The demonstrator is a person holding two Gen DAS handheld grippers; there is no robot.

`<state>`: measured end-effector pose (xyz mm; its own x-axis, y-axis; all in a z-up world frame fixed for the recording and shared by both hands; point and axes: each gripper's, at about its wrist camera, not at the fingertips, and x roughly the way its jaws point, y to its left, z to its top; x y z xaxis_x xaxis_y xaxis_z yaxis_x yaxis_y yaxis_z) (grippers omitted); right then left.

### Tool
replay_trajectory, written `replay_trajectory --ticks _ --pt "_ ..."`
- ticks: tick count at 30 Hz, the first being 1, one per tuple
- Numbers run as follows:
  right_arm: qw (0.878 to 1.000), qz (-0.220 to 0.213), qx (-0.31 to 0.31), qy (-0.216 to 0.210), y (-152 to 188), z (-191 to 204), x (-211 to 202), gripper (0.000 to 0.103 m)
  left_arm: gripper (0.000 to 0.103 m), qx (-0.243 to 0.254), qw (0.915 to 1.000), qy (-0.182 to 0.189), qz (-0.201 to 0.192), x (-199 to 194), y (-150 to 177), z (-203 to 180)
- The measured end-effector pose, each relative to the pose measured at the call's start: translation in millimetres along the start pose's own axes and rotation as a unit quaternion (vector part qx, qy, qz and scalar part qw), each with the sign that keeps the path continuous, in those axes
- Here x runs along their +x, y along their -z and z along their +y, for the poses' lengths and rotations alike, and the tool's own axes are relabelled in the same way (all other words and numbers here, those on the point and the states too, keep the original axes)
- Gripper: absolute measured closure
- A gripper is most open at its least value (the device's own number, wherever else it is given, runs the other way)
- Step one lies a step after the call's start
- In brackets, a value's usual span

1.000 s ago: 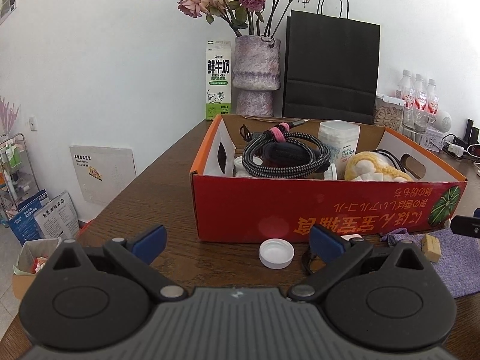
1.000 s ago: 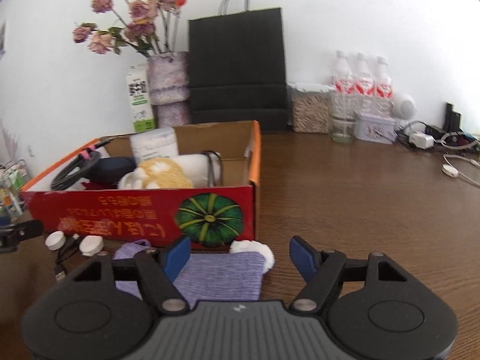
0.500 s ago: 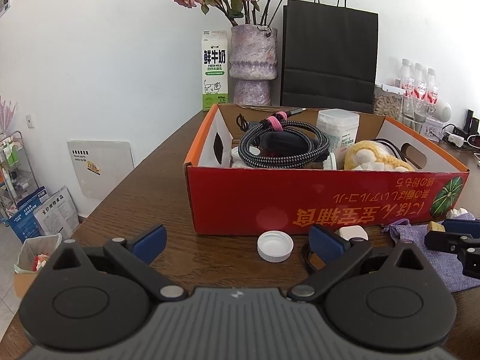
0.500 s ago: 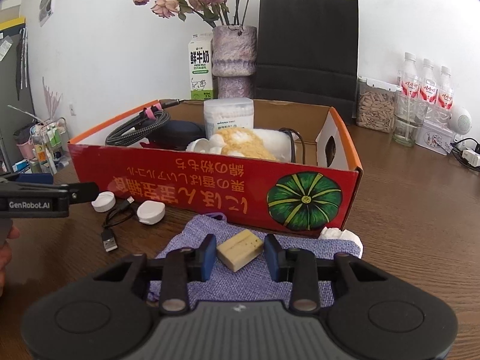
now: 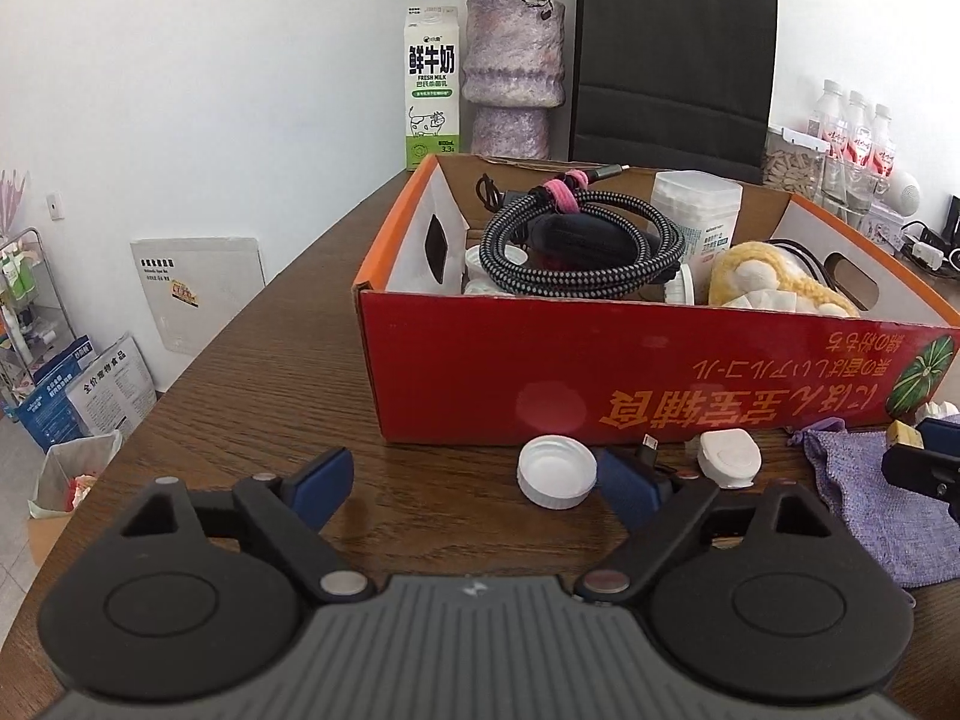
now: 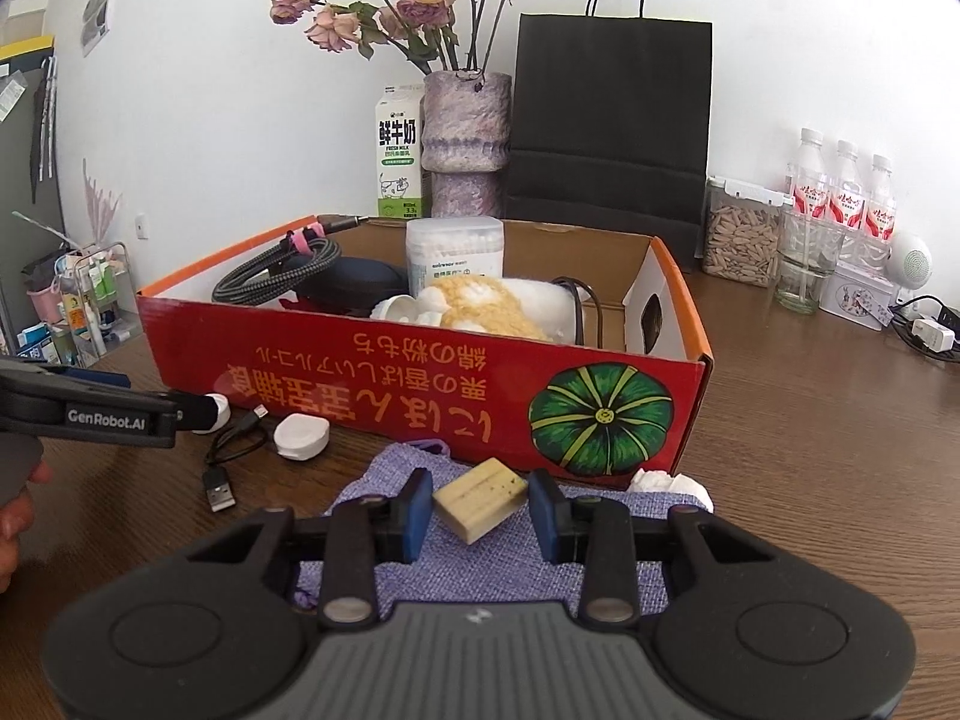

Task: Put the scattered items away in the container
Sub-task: 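Grasp the beige soap bar with the right tool while the left tool grasps a white cap, then carry the soap bar and white cap into the box and open both tools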

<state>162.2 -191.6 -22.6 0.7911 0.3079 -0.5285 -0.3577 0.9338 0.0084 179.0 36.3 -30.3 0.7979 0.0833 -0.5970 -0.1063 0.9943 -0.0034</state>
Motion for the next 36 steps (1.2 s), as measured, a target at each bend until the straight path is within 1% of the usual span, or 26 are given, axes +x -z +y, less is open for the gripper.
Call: replay_trajectory --ticks 1,3,4,6,7,9,10,11,12,18,24,30,36 --pt "1.0 0.0 0.0 0.0 0 0 0 0.07 0.014 0.002 1.0 0.004 0.003 1 -1 -1" --pt "1.0 0.0 0.0 0.0 0 0 0 0.069 0.023 0.005 0.9999 0.007 0.011 4 -1 -2" --pt "1.0 0.0 0.0 0.0 0 0 0 0.069 0.024 0.005 0.9999 0.006 0.01 4 -1 -2" --pt "1.0 0.0 0.0 0.0 0 0 0 0.069 0.038 0.004 0.9999 0.006 0.008 4 -1 -2" --pt "1.0 0.0 0.0 0.0 0 1 0 0.069 0.042 0.003 1.0 0.005 0.005 3 -1 -1" --pt "1.0 0.0 0.0 0.0 0 0 0 0.07 0.059 0.001 1.0 0.007 0.001 2 -1 -1" --pt "1.0 0.0 0.0 0.0 0 1 0 0.07 0.063 0.0 1.0 0.008 0.0 1 0 0" --pt "1.0 0.001 0.0 0.0 0 1 0 0.07 0.071 0.0 1.0 0.008 -0.001 0 -1 -1" --pt "1.0 0.001 0.0 0.0 0 1 0 0.069 0.074 0.001 1.0 0.009 -0.002 0 0 -1" --pt "1.0 0.005 0.003 0.002 -1 0 2 0.069 0.074 -0.002 0.9999 0.016 -0.002 0 -1 0" --pt "1.0 0.002 0.001 0.006 0 0 1 0.069 0.074 -0.004 0.9999 0.014 -0.005 -2 0 1" --pt "1.0 -0.011 0.007 0.012 0 -2 -3 0.069 0.074 -0.021 0.9996 0.006 -0.018 -9 2 5" --pt "0.999 -0.033 0.002 0.015 2 1 -12 0.069 0.074 -0.02 0.9987 0.009 -0.046 -26 5 8"
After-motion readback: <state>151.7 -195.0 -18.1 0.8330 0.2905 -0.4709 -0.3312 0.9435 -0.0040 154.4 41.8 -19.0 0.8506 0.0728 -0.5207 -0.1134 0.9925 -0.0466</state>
